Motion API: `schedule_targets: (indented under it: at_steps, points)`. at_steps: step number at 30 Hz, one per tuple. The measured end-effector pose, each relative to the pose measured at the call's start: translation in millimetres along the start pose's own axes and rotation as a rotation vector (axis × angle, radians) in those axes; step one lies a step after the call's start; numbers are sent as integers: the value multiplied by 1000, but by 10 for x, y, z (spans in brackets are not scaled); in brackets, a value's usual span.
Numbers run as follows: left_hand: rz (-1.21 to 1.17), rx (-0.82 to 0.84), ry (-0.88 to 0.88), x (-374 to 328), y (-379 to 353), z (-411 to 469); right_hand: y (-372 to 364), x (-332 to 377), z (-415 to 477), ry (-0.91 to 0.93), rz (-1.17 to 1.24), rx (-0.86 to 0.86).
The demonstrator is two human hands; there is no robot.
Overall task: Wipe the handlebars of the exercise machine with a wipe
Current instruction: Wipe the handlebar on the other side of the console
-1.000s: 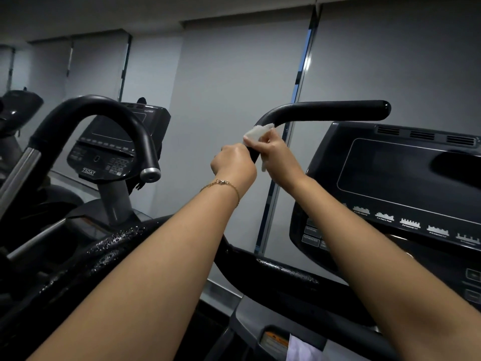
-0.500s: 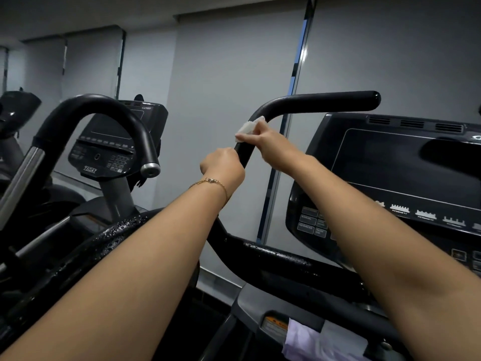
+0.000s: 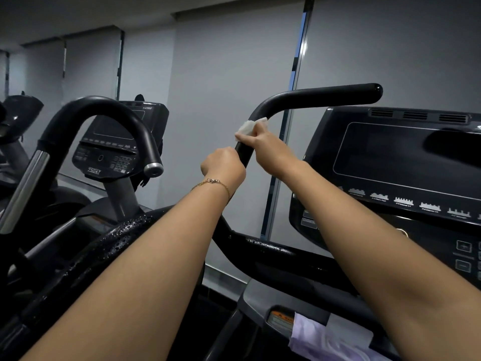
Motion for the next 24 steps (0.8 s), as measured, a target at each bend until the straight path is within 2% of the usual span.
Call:
schedule_targets:
  at_steps: [4,7,10,12,17,20,22,24]
  points:
    - [54,16,-13,-28,-4,-28,-25,4,-60,46,-91,59]
    - [130,81,-45,-56,16,-42,76,-84,89,-43,80,112]
    - [199,171,-38,-37,27,-73,5,-52,-35,72,20,-4]
    - [238,200,-33,-27,26,-99,-125,-37,-132,129,9,22]
    - [221,207,-1,0,-7,-114,-125,-165,49,-101,203,19]
    - [230,207,0,22,-9,-126,-207,-14,-89,-4,174,-6]
    - [261,221,3,30,-4,-152,-218,30,-182,48,120,57]
    - [283,268,13,48,18,-188,-116,8,-147,11,38,82]
Point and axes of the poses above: each hand's wrist, its own z-axis towards the middle knuckle, its own y-axis out of the back of the hand, x = y × z, the point moved 5 cm from there along z, towards the middle knuckle, and after that the axes turned 11 degrees about -y, right-handed, at the moved point
